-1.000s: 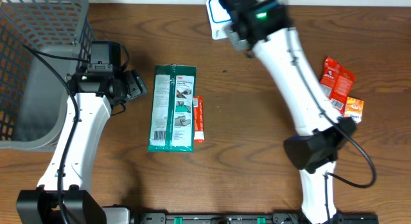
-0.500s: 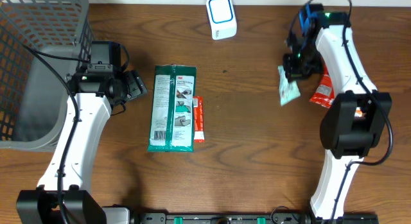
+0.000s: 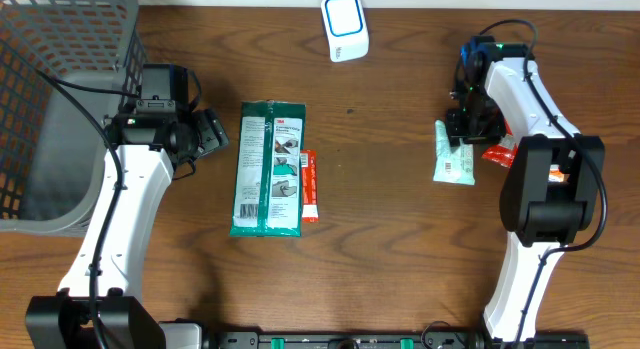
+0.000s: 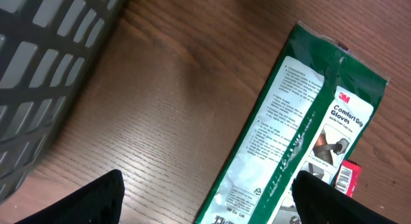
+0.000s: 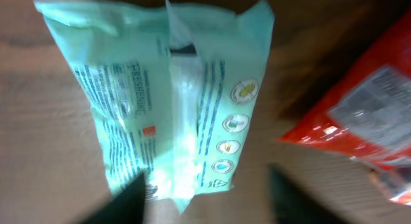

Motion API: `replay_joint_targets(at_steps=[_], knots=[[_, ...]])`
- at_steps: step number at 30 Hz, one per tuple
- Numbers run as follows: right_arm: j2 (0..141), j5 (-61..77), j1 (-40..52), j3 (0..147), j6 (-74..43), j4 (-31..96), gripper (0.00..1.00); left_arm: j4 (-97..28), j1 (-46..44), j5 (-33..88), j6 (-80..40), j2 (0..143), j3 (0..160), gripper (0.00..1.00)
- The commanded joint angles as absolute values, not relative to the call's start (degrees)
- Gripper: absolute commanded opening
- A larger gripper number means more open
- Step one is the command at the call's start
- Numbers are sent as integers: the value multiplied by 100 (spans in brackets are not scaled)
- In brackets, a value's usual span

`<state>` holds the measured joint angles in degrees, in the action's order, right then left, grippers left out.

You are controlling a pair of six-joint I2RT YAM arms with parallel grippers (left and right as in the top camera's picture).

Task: Scan the item barcode
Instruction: 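Carry the wipes packet right and lower it onto the table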

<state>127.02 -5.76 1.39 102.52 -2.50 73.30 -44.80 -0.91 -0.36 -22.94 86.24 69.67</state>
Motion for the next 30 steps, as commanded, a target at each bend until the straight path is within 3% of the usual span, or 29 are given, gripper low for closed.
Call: replay_joint_targets(at_steps=[1, 2, 9, 13, 16, 17, 19, 20, 21, 25, 30], knots=[[12678, -792, 69, 10230, -362, 7212, 80, -4495, -82, -86, -2346, 8630, 6949, 84], [12678, -770, 71, 10230, -397, 7183, 86, -4495, -82, -86, -2346, 8630, 6949, 84], [12676, 779, 263, 10230, -56, 7074, 89, -4495, -82, -86, -2344, 8630, 6949, 84], [12676, 1437, 454, 10230, 45, 6805, 98, -4495, -82, -86, -2346, 8630, 6949, 84], [12676, 2104, 607, 10226, 27, 6751, 99, -4495, -82, -86, -2346, 8630, 6949, 84], [12676, 2152, 668, 10219, 27, 6753, 89, -4495, -82, -86, -2346, 8630, 6949, 84], [12676, 2025, 834, 10180, 21, 6711, 26, -4495, -82, -86, -2346, 8630, 6949, 84], [12676, 1920, 904, 10143, -43, 6676, 7, -4495, -82, -86, -2346, 8630, 6949, 84], [12676, 1717, 987, 10084, -207, 6622, 1, -4495, -82, -86, -2346, 8630, 6949, 84], [12676, 587, 1264, 9603, -1197, 6010, 1, -4495, -82, -86, -2346, 8630, 6949, 84], [12676, -633, 1391, 8958, -1291, 5153, 1, -4495, -82, -86, -2346, 8630, 6949, 84]])
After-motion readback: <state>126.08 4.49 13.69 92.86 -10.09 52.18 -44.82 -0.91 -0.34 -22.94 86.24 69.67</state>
